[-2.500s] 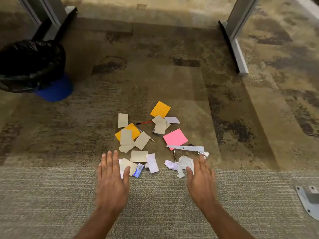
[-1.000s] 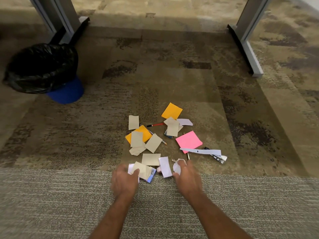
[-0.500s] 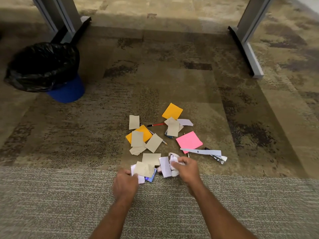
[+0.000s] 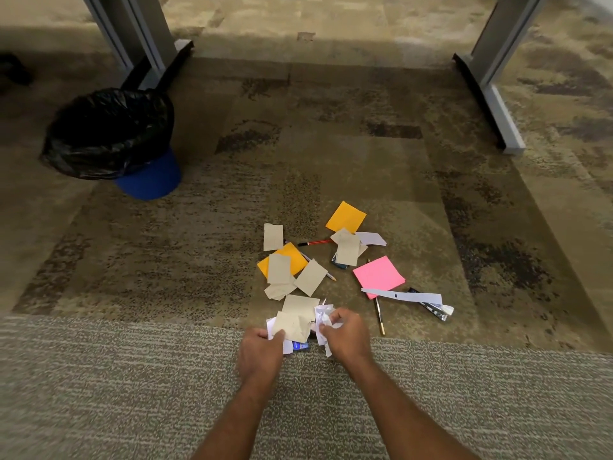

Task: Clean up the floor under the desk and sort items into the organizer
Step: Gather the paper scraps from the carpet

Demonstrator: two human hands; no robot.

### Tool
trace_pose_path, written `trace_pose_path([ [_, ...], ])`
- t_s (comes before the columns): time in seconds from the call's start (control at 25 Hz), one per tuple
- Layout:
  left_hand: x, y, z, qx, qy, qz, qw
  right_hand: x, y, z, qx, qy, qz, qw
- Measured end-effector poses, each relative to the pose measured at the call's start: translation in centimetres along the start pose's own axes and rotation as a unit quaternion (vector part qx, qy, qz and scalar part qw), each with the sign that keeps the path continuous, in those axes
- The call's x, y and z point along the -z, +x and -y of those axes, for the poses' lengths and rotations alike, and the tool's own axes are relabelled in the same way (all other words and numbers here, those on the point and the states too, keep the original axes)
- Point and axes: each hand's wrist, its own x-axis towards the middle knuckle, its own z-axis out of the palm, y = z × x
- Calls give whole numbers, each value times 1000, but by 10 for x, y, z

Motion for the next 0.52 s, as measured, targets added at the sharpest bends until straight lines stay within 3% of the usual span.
trace_pose_path([
  [0.16,-4,-3,0,-20,23,-1,1000,-7,-3,-3,66,-47,-34,996],
  [0.52,-7,4,-2,-43,53,9,998,-20,-2,2,86,-81,-16,993],
])
